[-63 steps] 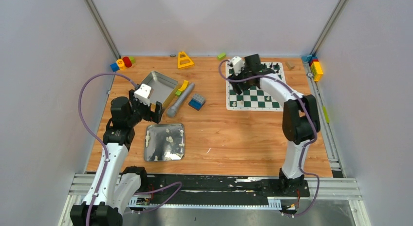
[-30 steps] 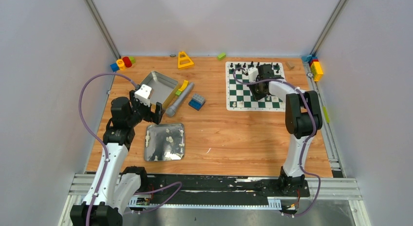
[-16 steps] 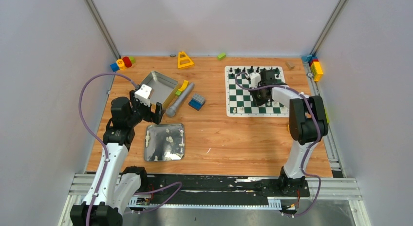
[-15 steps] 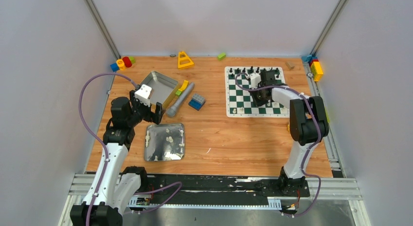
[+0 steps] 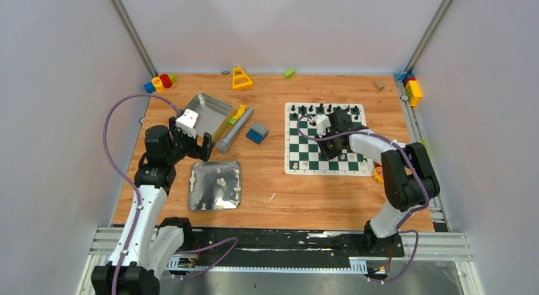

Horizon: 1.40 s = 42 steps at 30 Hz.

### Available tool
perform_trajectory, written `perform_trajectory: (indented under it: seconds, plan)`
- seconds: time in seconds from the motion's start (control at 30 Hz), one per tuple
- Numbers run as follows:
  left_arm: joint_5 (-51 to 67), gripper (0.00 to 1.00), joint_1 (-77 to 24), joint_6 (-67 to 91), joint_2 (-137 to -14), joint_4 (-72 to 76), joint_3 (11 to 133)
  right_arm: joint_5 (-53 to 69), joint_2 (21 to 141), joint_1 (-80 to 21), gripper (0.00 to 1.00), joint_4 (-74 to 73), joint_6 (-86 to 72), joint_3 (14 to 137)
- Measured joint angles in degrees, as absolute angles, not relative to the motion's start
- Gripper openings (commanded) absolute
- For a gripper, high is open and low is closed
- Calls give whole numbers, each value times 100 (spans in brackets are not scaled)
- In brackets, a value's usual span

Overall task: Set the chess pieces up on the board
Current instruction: Move the chessboard to the center of the board.

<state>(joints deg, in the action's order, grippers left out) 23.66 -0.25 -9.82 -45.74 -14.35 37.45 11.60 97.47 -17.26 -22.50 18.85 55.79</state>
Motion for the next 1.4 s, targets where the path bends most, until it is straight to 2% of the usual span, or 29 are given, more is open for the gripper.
perform_trajectory:
  seconds: [0.3,1.23,1.4]
  plan:
    - [2189,100,-25,-1035,-4768,-1483,3942,1492,9268,-2252,11,-2637,1686,5129]
    - [1975,100,-25,-1103,-4995,-1570,3992,1848,8816,-4130,4,-3070,2137,4665]
    - [1977,100,-25,-1129,-4995,-1570,3992,1774,8750,-4206,9,-3061,2270,4622]
